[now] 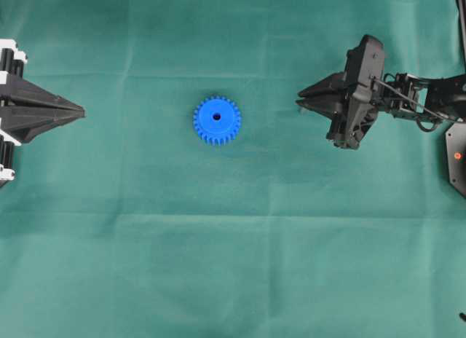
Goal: Insert the shaft placed at a random location into the center hole of the medium gear at another random location.
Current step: 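Lower the right gripper and close it on the silver shaft, then carry the held shaft left over the blue gear's center hole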
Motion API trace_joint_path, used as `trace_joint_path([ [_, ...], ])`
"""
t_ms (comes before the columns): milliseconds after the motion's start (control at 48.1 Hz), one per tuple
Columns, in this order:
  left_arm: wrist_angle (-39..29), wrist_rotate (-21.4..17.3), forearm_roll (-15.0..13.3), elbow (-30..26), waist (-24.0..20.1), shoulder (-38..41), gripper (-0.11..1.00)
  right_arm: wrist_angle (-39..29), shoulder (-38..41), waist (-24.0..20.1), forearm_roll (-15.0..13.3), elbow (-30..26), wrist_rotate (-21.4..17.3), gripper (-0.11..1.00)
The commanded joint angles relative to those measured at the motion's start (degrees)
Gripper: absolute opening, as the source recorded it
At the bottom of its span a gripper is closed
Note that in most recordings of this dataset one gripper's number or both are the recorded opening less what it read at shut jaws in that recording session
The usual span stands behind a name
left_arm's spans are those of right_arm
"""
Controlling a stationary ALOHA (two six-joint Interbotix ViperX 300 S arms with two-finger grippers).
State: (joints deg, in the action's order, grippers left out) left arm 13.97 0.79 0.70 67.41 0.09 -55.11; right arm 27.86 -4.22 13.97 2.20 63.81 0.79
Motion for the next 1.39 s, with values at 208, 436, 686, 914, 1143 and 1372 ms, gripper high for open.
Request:
trace_joint_path([
  [208,0.3,0.0,0.2,-1.5,0.1,0.3,0.0,-12.4,-10.4,0.4,-0.2,-4.7,0.1,0.11],
  [436,0.2,0.0,0.2,-1.4,0.1,0.2,0.0,-16.3,-14.6,0.1,-0.2,-5.4,0.1,0.11],
  [686,0.2,0.0,0.2,-1.4,0.1,0.3,0.0,-16.3,-14.0,-0.4,-0.2,-5.5,-0.1,0.11],
  [914,0.3,0.0,0.2,-1.4,0.0,0.5,0.0,-15.3,-12.3,-0.8,-0.2,-7.0,-0.1,0.11],
  [1143,0.3,0.0,0.2,-1.5,0.0,0.5,0.0,-14.1,-6.8,-2.9,-0.2,-12.4,-0.1,0.11],
  [1372,0.2,0.1,0.2,-1.5,0.1,0.5,0.0,-14.3,0.4,-4.9,-0.5,-20.8,0.2,0.11],
])
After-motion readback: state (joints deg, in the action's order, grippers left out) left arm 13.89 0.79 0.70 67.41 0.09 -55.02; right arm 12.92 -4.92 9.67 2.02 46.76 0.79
